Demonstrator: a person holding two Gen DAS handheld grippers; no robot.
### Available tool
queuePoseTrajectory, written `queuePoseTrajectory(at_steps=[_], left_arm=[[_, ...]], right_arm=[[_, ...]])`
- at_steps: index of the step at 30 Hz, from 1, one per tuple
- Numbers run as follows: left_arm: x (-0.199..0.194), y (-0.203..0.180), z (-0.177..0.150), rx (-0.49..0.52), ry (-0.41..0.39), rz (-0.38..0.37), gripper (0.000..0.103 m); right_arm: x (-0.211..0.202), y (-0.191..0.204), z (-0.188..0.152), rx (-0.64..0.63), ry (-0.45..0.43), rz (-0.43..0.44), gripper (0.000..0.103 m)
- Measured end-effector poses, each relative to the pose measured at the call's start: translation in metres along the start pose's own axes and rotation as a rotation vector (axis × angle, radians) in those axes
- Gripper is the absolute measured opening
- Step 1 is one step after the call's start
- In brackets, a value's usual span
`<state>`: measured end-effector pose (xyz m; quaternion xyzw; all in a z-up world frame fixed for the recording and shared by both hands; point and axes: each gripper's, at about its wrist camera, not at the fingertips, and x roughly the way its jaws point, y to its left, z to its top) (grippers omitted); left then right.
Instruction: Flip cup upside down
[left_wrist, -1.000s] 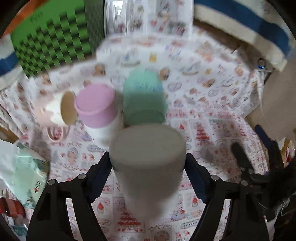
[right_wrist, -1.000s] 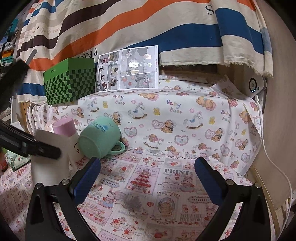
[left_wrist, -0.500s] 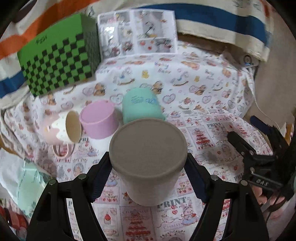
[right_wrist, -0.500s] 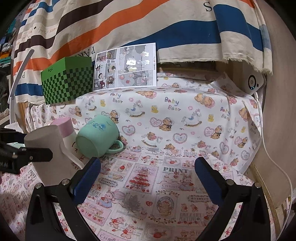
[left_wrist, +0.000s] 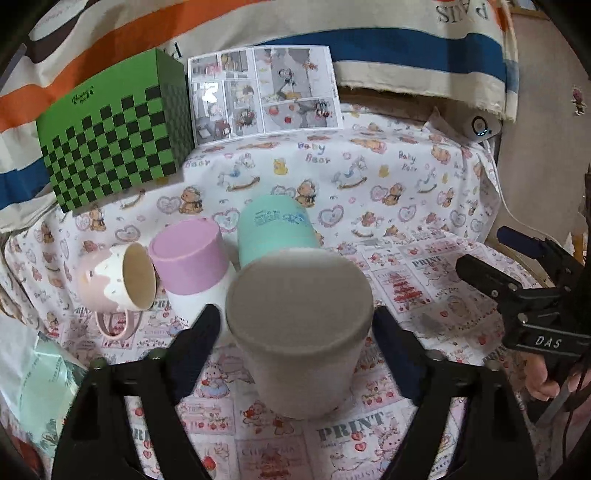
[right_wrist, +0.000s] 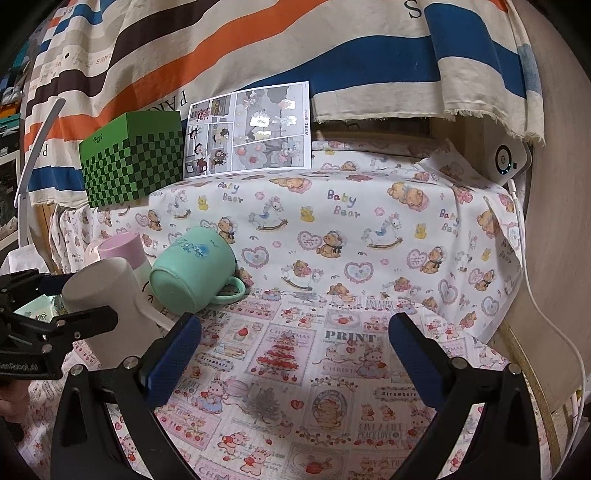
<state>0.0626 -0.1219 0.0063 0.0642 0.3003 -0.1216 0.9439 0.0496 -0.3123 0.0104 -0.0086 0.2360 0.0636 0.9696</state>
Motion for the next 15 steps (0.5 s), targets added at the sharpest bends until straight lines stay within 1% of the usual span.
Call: queuePoseTrajectory(at_steps=[3, 6, 8, 11, 13, 15], left_arm=[[-0.016, 0.003, 0.000, 0.024, -0.067, 0.003, 0.097], [-0.041, 0.013, 0.001, 0.031, -0.172, 0.023, 0.102], [-0.057, 0.022, 0.001, 0.028, -0.236, 0.042, 0.103], [-0.075, 0.034, -0.004, 0.043, -0.318, 0.093, 0.103], [-0.083, 0.044, -0.010, 0.033, -0.349, 0.110, 0.103], [-0.085, 0.057, -0.016, -0.004, -0.342, 0.116, 0.103]], right_arm=[[0.000, 0.000, 0.000, -0.003, 0.000, 0.002, 0.102], [0.000, 0.002, 0.000, -0.006, -0.002, 0.001, 0.102], [0.000, 0.002, 0.000, -0.005, -0.003, 0.001, 0.102], [-0.001, 0.003, 0.000, -0.008, -0.009, -0.002, 0.102], [-0.001, 0.004, 0.000, -0.012, -0.010, -0.003, 0.102], [-0.003, 0.004, 0.000, -0.018, -0.012, -0.004, 0.102]])
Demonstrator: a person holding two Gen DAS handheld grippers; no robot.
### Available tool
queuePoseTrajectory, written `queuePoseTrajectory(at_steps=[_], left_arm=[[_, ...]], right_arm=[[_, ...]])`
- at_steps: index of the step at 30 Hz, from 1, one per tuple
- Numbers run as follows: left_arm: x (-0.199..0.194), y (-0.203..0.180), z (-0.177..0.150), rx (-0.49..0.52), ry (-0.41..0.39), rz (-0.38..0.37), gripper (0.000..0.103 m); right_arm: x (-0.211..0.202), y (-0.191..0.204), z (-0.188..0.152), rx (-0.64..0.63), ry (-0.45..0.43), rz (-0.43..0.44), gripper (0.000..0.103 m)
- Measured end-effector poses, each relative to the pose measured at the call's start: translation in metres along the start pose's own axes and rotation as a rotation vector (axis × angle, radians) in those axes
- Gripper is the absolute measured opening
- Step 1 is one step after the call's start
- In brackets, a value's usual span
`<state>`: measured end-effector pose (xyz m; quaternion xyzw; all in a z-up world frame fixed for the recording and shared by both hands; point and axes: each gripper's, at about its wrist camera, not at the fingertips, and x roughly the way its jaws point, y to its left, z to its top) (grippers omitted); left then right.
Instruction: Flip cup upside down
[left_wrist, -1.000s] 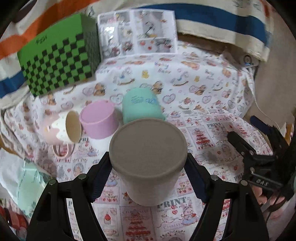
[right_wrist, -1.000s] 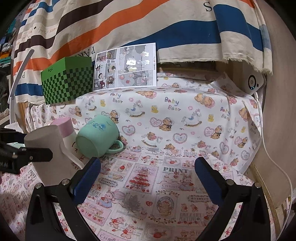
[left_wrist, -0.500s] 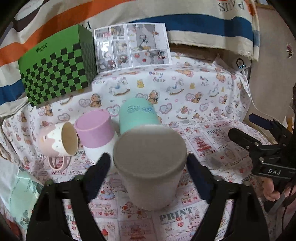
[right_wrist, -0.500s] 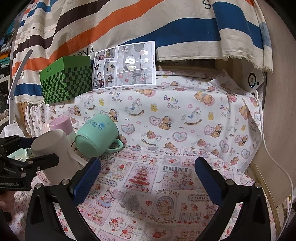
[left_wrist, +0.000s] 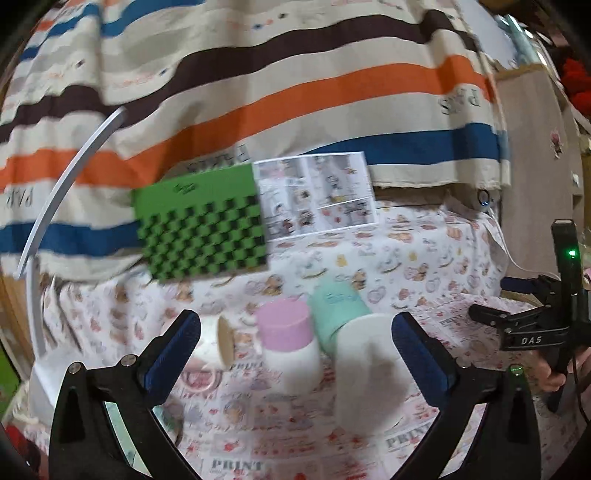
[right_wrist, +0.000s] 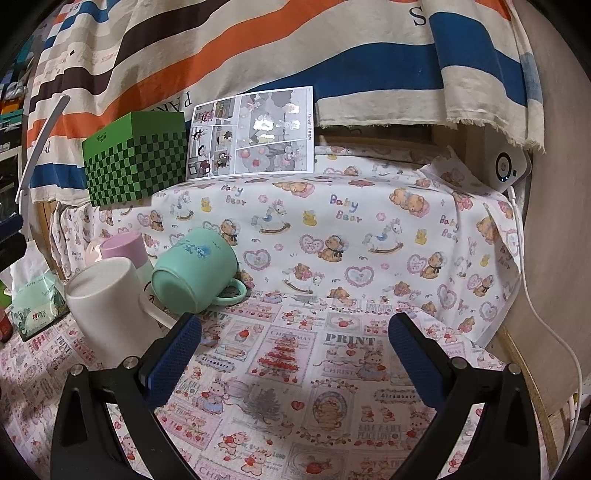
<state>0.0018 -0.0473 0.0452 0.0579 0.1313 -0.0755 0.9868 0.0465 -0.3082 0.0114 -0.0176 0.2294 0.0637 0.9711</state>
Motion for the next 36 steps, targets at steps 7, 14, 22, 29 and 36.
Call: queuePoseTrajectory(at_steps=[7, 14, 22, 29, 36], left_arm=[[0.006, 0.021, -0.028, 0.007, 0.022, 0.055, 0.103], [0.011, 0.026, -0.048, -0.018, 0.040, 0.036, 0.103], [0.006, 0.038, -0.050, -0.127, 0.033, 0.111, 0.103], [0.006, 0.041, -0.051, -0.136, 0.029, 0.105, 0.103], [0.005, 0.040, -0.050, -0.135, 0.029, 0.103, 0.103]], right_arm=[[-0.002, 0.002, 0.000, -0.011, -0.009, -0.002, 0.102], [-0.004, 0.004, 0.000, -0.026, -0.016, -0.006, 0.102], [-0.010, 0.009, 0.000, -0.052, -0.046, -0.023, 0.102], [-0.017, 0.017, -0.001, -0.092, -0.084, -0.045, 0.102], [-0.019, 0.017, -0.001, -0.083, -0.081, -0.045, 0.103]])
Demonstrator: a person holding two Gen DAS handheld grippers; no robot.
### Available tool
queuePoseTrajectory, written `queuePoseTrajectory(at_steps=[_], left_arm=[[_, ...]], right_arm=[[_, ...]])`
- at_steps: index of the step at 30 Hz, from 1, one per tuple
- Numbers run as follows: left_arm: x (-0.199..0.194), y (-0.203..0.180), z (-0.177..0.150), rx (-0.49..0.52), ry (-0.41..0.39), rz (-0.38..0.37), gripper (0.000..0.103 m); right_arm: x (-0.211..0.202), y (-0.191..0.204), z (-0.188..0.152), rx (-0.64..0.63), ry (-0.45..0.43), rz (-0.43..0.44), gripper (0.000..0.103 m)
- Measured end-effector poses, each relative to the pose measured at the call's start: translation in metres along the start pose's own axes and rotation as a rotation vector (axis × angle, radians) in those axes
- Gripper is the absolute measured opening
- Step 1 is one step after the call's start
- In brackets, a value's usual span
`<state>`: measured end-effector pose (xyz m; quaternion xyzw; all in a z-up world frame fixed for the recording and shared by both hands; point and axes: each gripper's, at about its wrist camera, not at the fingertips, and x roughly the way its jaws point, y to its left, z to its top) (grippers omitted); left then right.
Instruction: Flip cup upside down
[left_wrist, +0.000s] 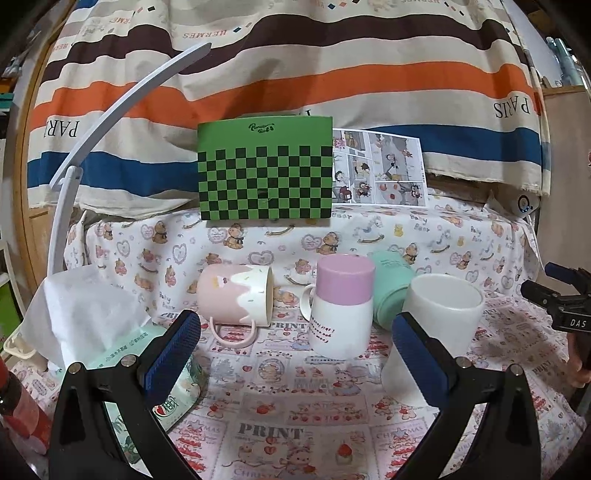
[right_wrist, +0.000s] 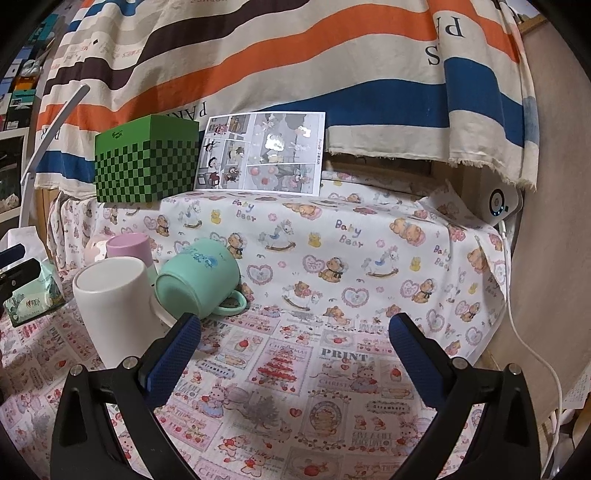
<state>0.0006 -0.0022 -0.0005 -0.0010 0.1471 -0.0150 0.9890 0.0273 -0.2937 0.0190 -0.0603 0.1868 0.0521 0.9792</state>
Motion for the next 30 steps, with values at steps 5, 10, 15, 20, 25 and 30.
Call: queuePoseTrajectory(at_steps=[5, 10, 15, 20, 25, 30], left_arm=[[0.0000, 0.0000, 0.0000, -0.001, 0.000, -0.002, 0.103], [0.0001, 0.0001, 0.0000, -0.002, 0.000, -0.002, 0.103], [0.0009, -0.0003, -0.0002, -0.001, -0.001, -0.002, 0.103], [0.0009, -0.0003, -0.0003, -0.003, 0.001, 0.000, 0.103], [0.0012, -0.0001, -0.0004, -0.003, 0.002, 0.000, 0.103], [0.0011, -0.0002, -0.0004, -0.003, 0.001, 0.000, 0.103]], right_arm=[[0.0017, -0.0032, -0.0003, 0.013, 0.002, -0.006, 0.103], [0.0018, -0.0033, -0.0007, 0.011, 0.003, -0.003, 0.103], [0.0027, -0.0038, -0.0004, 0.012, 0.003, -0.003, 0.103], [0.0023, -0.0027, -0.0005, 0.007, 0.002, -0.002, 0.103], [0.0021, -0.0028, -0.0006, 0.009, 0.001, -0.003, 0.103], [0.0023, -0.0021, -0.0004, 0.003, 0.002, -0.002, 0.103]])
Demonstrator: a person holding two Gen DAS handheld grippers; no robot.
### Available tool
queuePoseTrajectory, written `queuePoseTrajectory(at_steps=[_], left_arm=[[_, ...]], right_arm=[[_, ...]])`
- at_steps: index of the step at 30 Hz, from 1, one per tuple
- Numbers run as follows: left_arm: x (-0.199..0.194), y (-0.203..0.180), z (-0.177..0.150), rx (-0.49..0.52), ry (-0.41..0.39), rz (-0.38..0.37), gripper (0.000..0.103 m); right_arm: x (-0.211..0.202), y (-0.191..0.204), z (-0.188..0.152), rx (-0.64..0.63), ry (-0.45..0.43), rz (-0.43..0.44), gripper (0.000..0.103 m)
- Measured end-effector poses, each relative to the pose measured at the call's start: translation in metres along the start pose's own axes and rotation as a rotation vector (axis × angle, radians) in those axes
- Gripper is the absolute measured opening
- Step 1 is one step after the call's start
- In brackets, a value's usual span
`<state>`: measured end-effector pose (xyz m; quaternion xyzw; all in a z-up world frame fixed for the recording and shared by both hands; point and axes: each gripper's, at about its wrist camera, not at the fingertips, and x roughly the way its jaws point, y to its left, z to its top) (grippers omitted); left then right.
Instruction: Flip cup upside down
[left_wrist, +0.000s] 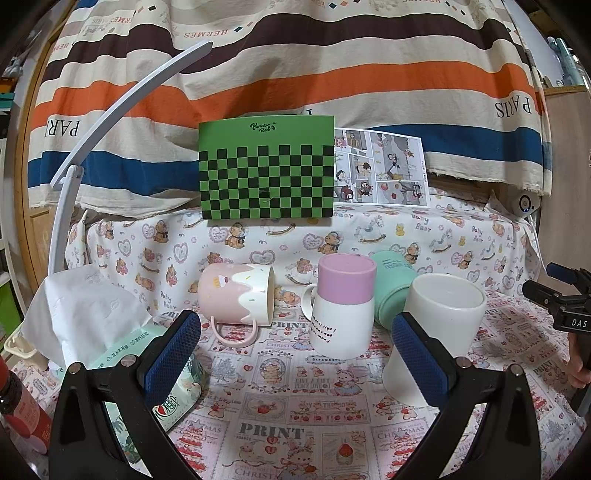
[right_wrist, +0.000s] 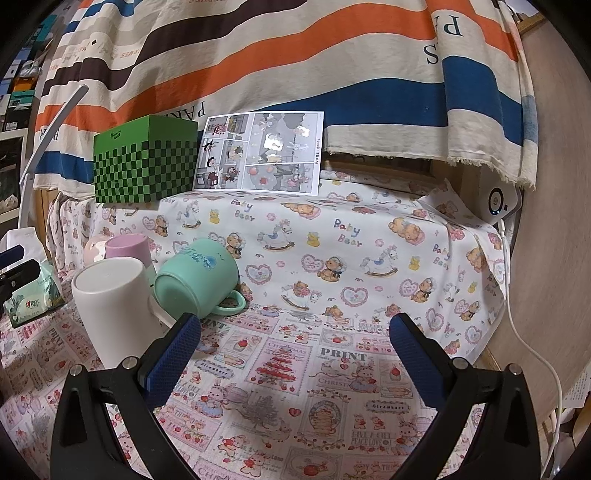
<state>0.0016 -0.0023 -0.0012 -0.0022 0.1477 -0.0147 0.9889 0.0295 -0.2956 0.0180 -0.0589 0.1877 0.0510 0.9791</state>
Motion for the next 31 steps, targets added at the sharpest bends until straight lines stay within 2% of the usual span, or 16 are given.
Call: queuePoseTrajectory(at_steps=[31], left_arm=[[0.0000, 0.0062, -0.0015, -0.003, 0.003, 0.006, 0.103]], right_arm=[[-0.0003, 0.0002, 0.0000, -0.003, -0.001, 0.001, 0.103]])
